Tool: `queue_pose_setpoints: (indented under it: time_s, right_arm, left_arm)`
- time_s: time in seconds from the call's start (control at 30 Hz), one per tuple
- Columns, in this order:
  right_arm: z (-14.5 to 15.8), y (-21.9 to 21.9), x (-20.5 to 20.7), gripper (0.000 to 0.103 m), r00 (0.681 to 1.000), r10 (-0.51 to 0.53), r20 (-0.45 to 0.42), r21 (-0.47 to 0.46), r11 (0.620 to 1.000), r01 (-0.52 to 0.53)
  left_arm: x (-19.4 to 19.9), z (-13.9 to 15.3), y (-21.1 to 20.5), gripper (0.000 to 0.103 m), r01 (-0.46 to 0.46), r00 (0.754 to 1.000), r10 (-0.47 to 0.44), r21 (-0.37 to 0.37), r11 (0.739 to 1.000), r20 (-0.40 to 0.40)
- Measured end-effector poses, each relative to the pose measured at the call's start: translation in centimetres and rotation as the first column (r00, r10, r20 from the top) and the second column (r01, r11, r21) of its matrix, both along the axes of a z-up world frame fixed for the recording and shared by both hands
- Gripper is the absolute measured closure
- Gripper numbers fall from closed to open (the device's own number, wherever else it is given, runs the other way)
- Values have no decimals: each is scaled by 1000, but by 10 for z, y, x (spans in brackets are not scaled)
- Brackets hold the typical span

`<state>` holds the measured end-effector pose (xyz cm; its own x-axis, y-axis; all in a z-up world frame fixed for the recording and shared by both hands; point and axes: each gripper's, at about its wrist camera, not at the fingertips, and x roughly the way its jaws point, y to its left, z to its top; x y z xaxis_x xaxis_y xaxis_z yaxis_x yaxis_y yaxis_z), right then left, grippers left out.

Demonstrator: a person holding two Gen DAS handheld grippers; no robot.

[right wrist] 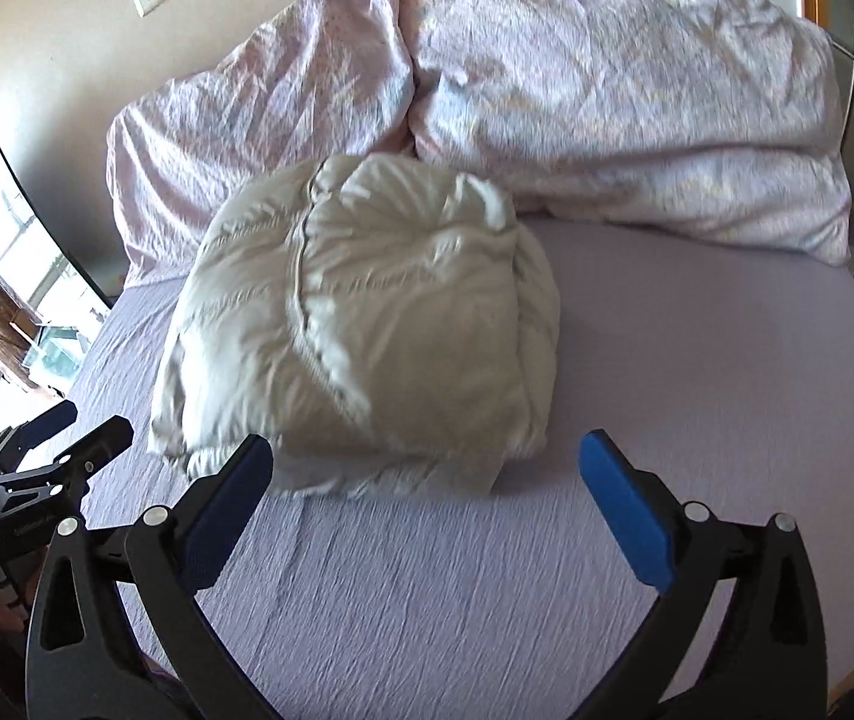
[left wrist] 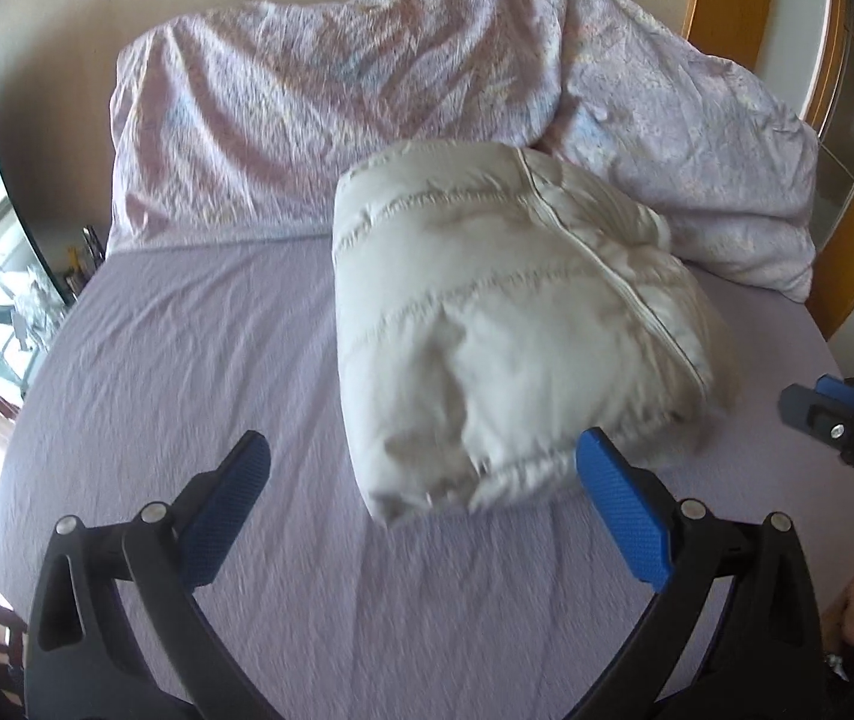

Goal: Fold large clothes

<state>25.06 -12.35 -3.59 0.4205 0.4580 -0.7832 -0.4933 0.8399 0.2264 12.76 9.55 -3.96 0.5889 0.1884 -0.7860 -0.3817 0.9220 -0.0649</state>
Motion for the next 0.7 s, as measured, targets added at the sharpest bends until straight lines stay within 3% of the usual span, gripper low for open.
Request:
queue_pose_setpoints:
  time_s: [0.27,0.7]
  right_arm:
    - [2,1,-27,1,1000,16,-16,7,1000,-16]
    - [1,-1,-51,1,999,36,-31,0,999,-36]
  left_arm:
    - [-28,4,-9,2,24,1000,-24,-16,1000,1]
    - [-42,3,-15,2,74,997,-74,-59,996,13]
